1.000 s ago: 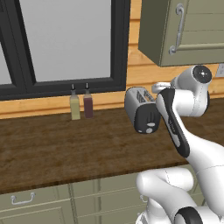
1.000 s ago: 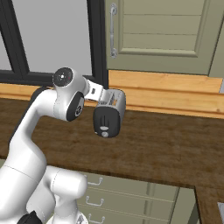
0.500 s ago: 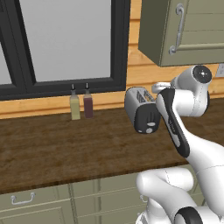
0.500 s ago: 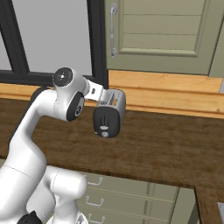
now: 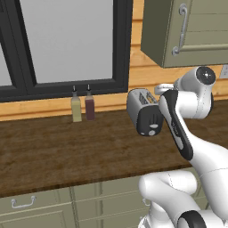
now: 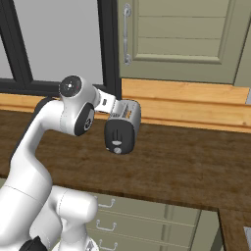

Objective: Start the toaster. Once the lever pops up, take the bread to the plate on the dining counter.

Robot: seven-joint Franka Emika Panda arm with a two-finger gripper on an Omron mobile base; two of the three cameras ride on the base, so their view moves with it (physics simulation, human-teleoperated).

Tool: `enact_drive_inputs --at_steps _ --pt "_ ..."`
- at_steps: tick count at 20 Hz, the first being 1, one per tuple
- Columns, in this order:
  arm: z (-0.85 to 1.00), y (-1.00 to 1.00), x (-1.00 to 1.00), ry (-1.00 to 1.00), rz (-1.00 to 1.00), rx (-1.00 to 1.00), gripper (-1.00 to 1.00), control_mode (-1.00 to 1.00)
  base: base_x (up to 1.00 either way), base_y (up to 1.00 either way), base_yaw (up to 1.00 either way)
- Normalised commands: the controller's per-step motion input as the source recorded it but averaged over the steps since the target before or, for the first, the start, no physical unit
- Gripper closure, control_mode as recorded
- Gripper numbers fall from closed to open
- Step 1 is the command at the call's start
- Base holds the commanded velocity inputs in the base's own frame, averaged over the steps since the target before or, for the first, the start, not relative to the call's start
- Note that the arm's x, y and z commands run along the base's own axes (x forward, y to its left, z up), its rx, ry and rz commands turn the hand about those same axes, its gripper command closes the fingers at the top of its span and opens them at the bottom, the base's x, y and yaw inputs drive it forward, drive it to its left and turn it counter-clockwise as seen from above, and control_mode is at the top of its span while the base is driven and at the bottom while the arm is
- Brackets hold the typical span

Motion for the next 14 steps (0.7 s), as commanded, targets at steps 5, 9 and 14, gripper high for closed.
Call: enact_drive_inputs --at_steps 5,9,14 --pt "0.0 0.0 0.0 0.0 0.0 0.0 -1.0 -1.0 0.0 0.0 0.0" --pt "0.0 0.0 0.0 0.0 0.0 0.0 -1.0 -1.0 0.0 0.0 0.0" --pt "0.0 0.0 0.0 0.0 0.0 0.0 -1.0 -1.0 0.0 0.0 0.0"
